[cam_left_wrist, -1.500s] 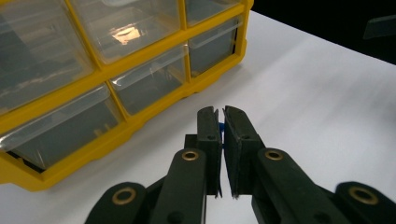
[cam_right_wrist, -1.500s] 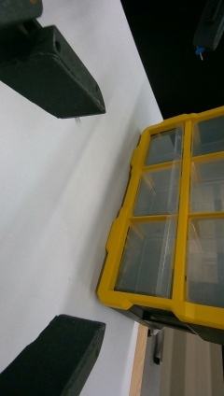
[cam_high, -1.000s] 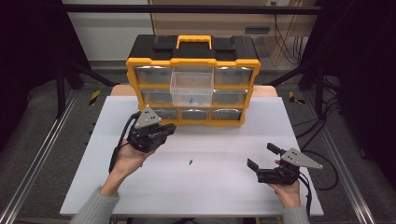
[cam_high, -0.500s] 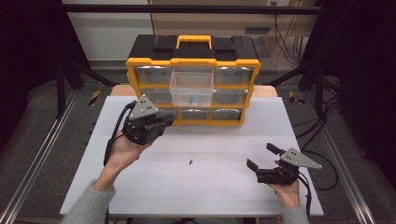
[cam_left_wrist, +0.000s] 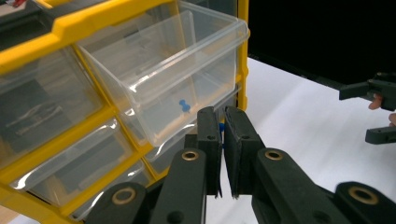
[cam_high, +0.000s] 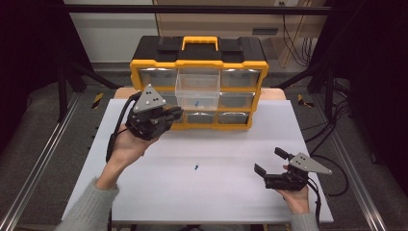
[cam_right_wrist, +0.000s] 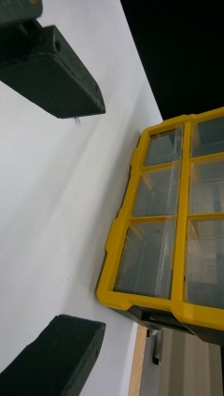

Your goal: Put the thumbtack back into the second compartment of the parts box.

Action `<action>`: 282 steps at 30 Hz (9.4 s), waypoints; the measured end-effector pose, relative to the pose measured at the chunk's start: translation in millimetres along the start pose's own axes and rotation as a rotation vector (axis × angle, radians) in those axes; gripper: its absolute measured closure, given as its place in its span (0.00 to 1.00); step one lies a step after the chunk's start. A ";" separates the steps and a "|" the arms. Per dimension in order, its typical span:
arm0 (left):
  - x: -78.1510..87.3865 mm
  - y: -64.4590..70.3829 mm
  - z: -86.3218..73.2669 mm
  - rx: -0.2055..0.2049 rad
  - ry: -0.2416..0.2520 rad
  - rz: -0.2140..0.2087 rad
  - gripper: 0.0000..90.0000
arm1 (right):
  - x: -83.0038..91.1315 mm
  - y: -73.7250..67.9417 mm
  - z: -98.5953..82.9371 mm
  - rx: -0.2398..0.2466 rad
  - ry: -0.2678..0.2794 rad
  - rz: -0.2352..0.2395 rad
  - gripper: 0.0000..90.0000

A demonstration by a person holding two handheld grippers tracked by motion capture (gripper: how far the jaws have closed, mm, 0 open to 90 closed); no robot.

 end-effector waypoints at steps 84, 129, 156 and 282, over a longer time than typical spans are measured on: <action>-74.9 -47.1 40.8 -0.003 -0.045 0.123 0.93 | 0.4 1.2 -0.3 0.010 -0.001 -0.002 0.00; -35.8 -34.0 46.1 0.003 0.078 0.056 0.41 | 1.4 1.0 0.3 0.004 0.002 0.001 0.00; -6.0 -32.3 0.2 0.023 0.135 0.022 0.09 | 0.2 0.1 0.1 -0.001 0.002 -0.002 0.00; -135.3 21.3 -200.6 0.115 -0.259 0.011 0.39 | -2.1 -0.8 -1.9 0.012 -0.010 0.002 0.00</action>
Point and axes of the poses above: each handheld gripper's, and its own axes: x roughly backward along the jaws, z roughly out of its top, y roughly to its right, the point moved 5 cm from there along -x, roughly forward along the jaws, and after that the axes turned 10 degrees about x, right-handed, at the moved point
